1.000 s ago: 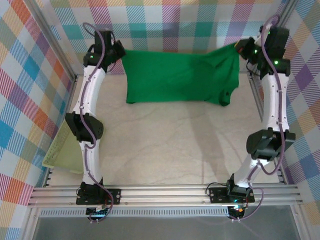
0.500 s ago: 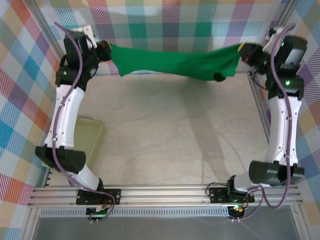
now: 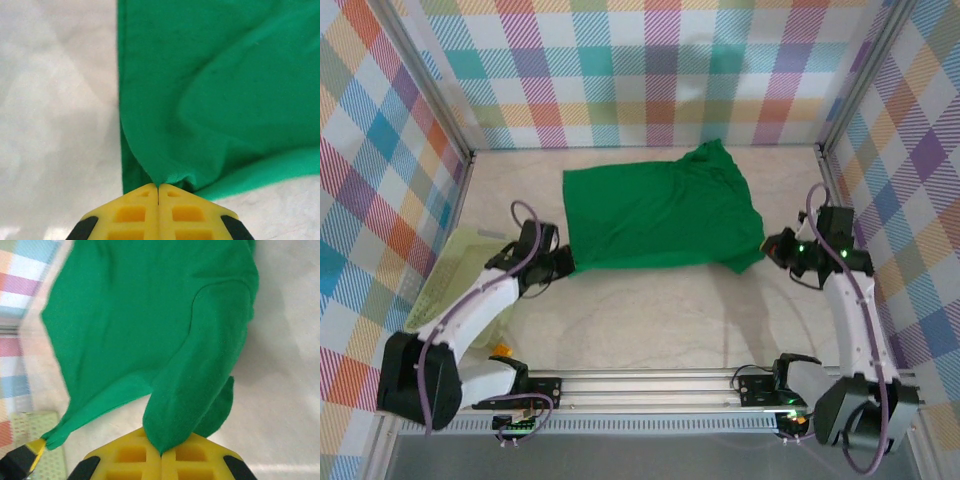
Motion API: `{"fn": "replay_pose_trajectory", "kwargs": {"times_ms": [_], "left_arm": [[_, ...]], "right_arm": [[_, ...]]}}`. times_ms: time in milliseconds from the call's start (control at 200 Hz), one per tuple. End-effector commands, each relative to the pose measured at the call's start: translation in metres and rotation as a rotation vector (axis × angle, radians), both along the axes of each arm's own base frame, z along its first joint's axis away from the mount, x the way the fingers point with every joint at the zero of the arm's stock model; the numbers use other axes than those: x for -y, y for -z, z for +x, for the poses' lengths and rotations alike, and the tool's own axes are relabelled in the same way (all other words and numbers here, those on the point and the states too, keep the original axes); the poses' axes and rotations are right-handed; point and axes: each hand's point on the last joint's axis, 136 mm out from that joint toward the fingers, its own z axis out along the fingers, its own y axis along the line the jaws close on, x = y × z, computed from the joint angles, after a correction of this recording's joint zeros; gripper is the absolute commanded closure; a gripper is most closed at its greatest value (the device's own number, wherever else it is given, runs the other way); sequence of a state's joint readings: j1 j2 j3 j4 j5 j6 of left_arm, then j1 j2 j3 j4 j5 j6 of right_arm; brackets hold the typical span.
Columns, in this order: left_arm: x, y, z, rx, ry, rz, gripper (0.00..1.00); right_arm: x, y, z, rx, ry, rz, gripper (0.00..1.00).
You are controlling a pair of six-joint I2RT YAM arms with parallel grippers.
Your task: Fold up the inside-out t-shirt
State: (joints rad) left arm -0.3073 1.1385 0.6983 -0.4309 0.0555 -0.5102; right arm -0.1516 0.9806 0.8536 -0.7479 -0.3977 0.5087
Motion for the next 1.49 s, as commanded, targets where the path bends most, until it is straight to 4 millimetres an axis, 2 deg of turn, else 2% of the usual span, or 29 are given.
{"fn": "replay_pose_trajectory", "kwargs": {"times_ms": [0,40,145,270,370,455,570,710,810,1070,1290,1490], "left_arm": [[-0.010,-0.001,-0.016,-0.005,-0.112,0.000,1.00],[-0.012,0.004,-0.025,-0.024,-0.112,0.018,1.00],[-0.022,0.015,-0.046,-0.061,-0.144,0.059,1.00],[-0.035,0.025,-0.062,-0.075,-0.215,0.074,1.00],[-0.030,0.023,-0.064,-0.047,-0.206,0.030,1.00],[-0.023,0.014,-0.062,-0.011,-0.179,0.000,1.00],[-0.010,0.005,-0.058,0.021,-0.118,-0.030,1.00],[0.014,-0.006,-0.046,0.045,-0.025,-0.050,1.00],[0.020,-0.012,-0.032,0.035,-0.011,0.003,1.00],[-0.007,-0.025,0.012,0.035,-0.135,0.260,1.00],[-0.014,-0.020,0.039,0.007,-0.172,0.371,1.00],[-0.025,-0.009,0.061,-0.026,-0.214,0.414,1.00]], "right_arm": [[0.012,0.022,-0.044,-0.113,0.078,-0.069,1.00],[0.017,0.024,-0.054,-0.123,0.112,-0.092,1.00],[0.025,0.007,-0.066,-0.096,0.185,-0.120,0.99],[0.035,-0.001,-0.081,-0.075,0.265,-0.157,1.00],[0.033,-0.003,-0.092,-0.070,0.293,-0.135,1.00],[0.035,-0.002,-0.100,-0.068,0.313,-0.140,0.99],[0.033,0.004,-0.101,-0.082,0.299,-0.139,0.99],[0.025,0.009,-0.082,-0.071,0.253,-0.090,0.99],[0.027,0.003,-0.061,-0.049,0.227,-0.099,0.98],[0.033,0.003,0.003,-0.053,0.158,-0.124,0.97],[0.030,-0.012,0.051,-0.034,0.122,-0.186,0.95],[0.021,-0.007,0.092,-0.046,0.090,-0.210,0.93]]}}
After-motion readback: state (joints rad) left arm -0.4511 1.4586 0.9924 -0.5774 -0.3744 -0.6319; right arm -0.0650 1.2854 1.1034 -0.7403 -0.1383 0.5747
